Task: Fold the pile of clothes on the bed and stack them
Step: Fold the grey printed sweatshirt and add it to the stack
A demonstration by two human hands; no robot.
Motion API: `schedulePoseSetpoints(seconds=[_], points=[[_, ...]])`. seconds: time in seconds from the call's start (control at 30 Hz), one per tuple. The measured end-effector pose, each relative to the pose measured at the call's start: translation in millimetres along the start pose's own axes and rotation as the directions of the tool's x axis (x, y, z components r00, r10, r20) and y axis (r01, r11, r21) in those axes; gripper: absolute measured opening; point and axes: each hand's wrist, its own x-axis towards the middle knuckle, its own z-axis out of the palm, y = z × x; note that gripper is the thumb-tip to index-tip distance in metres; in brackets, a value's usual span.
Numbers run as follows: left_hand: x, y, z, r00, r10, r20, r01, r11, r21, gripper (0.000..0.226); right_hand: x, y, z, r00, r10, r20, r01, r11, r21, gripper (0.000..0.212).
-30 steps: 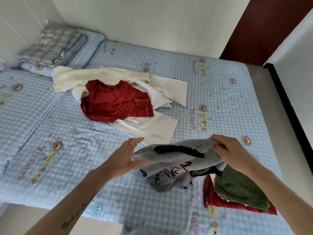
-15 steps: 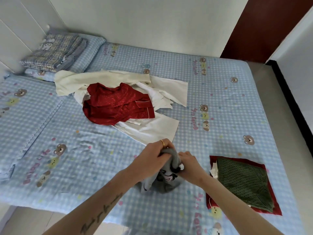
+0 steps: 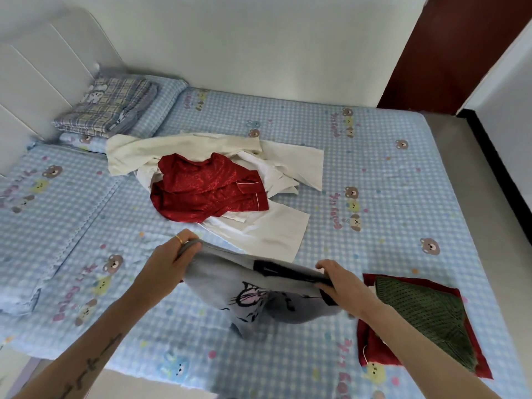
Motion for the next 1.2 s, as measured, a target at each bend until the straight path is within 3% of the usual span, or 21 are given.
schedulePoseSetpoints(seconds=[0.07,0.13,0.17,0.23,0.3,0.37,0.43,0.5,0.57,0.63,0.7,0.8,0.93,1.0,1.13,1.2], points=[[-2,-7,-6,0.994,-0.107,-0.026,0.103,0.986,-0.128,0.012,1,-3,-8,0.996,-0.048,0.072,0.06,0.984,-0.17,0.02],[-4,-9,-12,0.988,-0.153,-0.034,0.142,0.968,-0.206,0.012,2,-7,-15,0.997,-0.016,0.077,0.034,0.972,-0.233,0.015],[-5,-9,-14,0.987,-0.158,-0.038,0.145,0.961,-0.234,0.012,2,-7,-19,0.999,0.021,0.048,-0.012,0.981,-0.194,0.014],[-6,-9,-18,0.987,-0.147,-0.06,0.127,0.96,-0.251,0.016,1,-9,-28,0.995,0.095,-0.012,-0.094,0.995,0.042,0.016],[-8,-11,-23,0.988,-0.129,-0.087,0.106,0.966,-0.234,0.02,-3,-15,-39,0.996,0.083,-0.043,-0.066,0.953,0.296,0.012],[-8,-15,-28,0.984,-0.138,-0.113,0.109,0.966,-0.234,0.023,-8,-24,-52,0.994,0.054,-0.1,-0.008,0.911,0.413,0.003],[-8,-20,-35,0.98,-0.141,-0.141,0.107,0.969,-0.225,0.024,-14,-32,-66,0.992,0.022,-0.121,0.037,0.882,0.47,0.013],[-10,-25,-41,0.973,-0.172,-0.155,0.131,0.96,-0.248,0.022,-20,-36,-77,0.997,-0.046,-0.053,0.064,0.912,0.405,0.019],[-16,-30,-47,0.971,-0.194,-0.143,0.149,0.95,-0.274,0.017,-25,-38,-84,0.991,-0.098,0.086,0.077,0.972,0.222,0.021],[-26,-34,-51,0.975,-0.186,-0.121,0.15,0.954,-0.261,0.014,-28,-35,-88,0.984,-0.086,0.157,0.076,0.995,0.07,0.025],[-39,-38,-53,0.981,-0.118,-0.153,0.089,0.979,-0.183,0.014,-36,-27,-91,0.979,-0.048,0.197,0.041,0.998,0.038,0.033],[-62,-46,-59,0.977,-0.036,-0.212,0.034,0.999,-0.015,0.023,-53,-15,-95,0.973,-0.008,0.229,-0.018,0.994,0.111,0.03],[-93,-56,-66,0.969,-0.185,-0.166,0.136,0.954,-0.267,0.016,-72,-21,-106,0.97,-0.037,0.238,-0.023,0.969,0.244,0.028],[-103,-57,-74,0.96,-0.233,-0.155,0.179,0.937,-0.299,0.015,-77,-29,-114,0.965,-0.065,0.254,-0.01,0.959,0.285,0.03],[-107,-54,-93,0.973,-0.17,-0.158,0.144,0.976,-0.163,0.016,-75,-41,-139,0.898,-0.128,0.421,-0.022,0.942,0.334,0.045],[-97,-55,-102,0.989,-0.101,-0.107,0.107,0.993,0.049,0.014,-68,-47,-150,0.873,-0.137,0.468,-0.043,0.934,0.354,0.046]])
